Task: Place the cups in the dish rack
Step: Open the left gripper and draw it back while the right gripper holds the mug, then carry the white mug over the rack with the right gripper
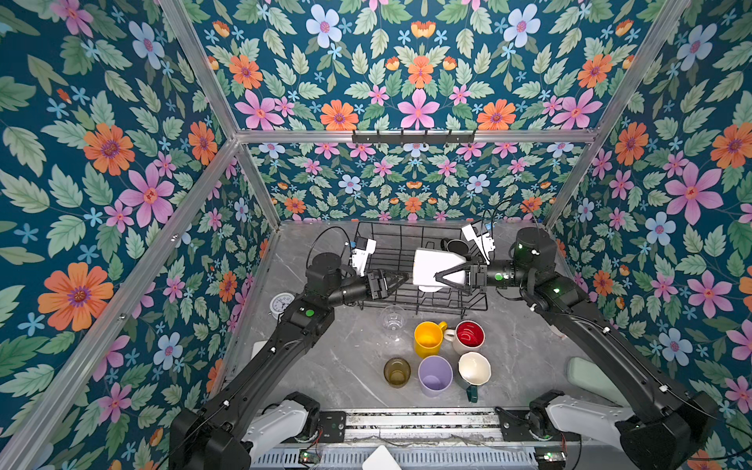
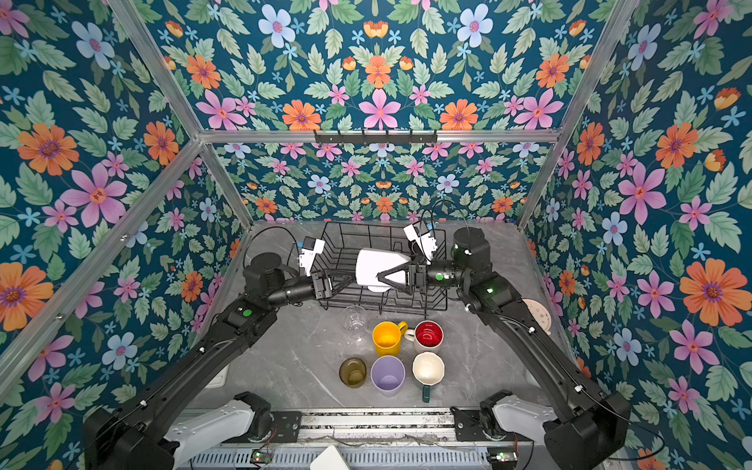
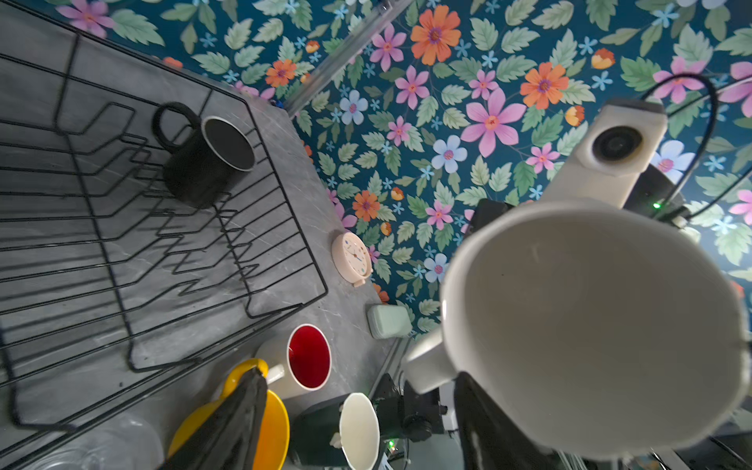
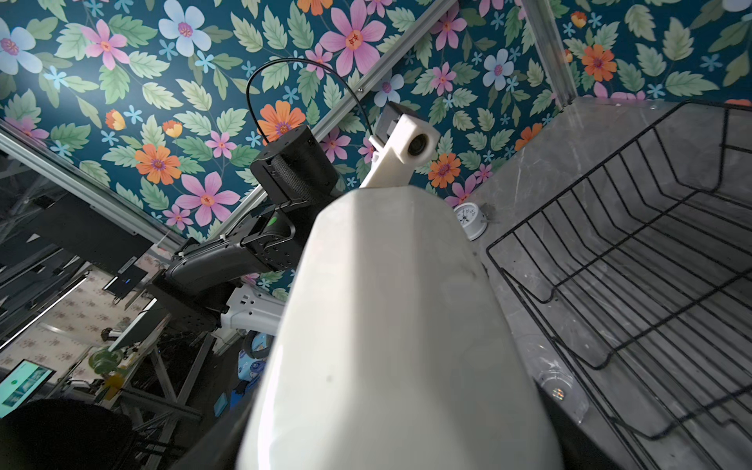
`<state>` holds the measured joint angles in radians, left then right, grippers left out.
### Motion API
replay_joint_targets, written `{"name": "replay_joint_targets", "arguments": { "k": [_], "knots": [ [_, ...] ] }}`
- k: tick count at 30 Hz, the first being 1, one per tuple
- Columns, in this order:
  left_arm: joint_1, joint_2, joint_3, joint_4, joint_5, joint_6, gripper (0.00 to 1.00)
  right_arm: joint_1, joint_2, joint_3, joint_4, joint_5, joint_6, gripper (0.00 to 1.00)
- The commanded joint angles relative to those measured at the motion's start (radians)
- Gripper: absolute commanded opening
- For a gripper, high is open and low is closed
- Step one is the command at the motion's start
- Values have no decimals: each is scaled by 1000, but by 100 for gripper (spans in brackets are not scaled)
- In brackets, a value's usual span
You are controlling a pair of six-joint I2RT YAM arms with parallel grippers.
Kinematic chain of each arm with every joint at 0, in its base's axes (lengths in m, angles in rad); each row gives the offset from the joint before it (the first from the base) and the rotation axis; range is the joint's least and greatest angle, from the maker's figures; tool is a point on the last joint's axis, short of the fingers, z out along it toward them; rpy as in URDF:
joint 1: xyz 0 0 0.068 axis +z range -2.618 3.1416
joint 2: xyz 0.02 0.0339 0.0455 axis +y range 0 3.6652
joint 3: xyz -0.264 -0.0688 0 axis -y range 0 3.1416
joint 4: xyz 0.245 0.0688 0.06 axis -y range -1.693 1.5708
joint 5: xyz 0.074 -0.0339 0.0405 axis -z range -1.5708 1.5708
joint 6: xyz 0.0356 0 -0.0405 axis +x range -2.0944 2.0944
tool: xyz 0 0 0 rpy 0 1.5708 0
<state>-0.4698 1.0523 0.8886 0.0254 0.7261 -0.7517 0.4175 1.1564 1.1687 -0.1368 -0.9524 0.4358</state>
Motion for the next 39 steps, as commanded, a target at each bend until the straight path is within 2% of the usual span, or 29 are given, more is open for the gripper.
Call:
{"name": "replay_joint_targets", "arguments": {
  "k": [1,4,7,10,14,23,39],
  "knots": [
    [19,-24,34,-154,-188,76,77,-19,-22,37,-72,33,-58,0],
    [22,-58,71,-282,-395,120,81,-23,-25,79,-179,105,-104,0],
    [23,-125,65,-324,-572,137,87,-28,-8,130,-277,188,-126,0],
    [23,-217,33,-320,-696,139,95,-29,29,208,-399,289,-128,0],
    [23,-330,-2,-321,-802,147,100,-29,51,242,-450,371,-137,0],
    [23,-474,-44,-389,-904,148,100,-28,138,326,-560,500,-182,0],
    [23,-523,-52,-435,-956,151,100,13,395,552,-705,737,-265,0]
  ]
}}
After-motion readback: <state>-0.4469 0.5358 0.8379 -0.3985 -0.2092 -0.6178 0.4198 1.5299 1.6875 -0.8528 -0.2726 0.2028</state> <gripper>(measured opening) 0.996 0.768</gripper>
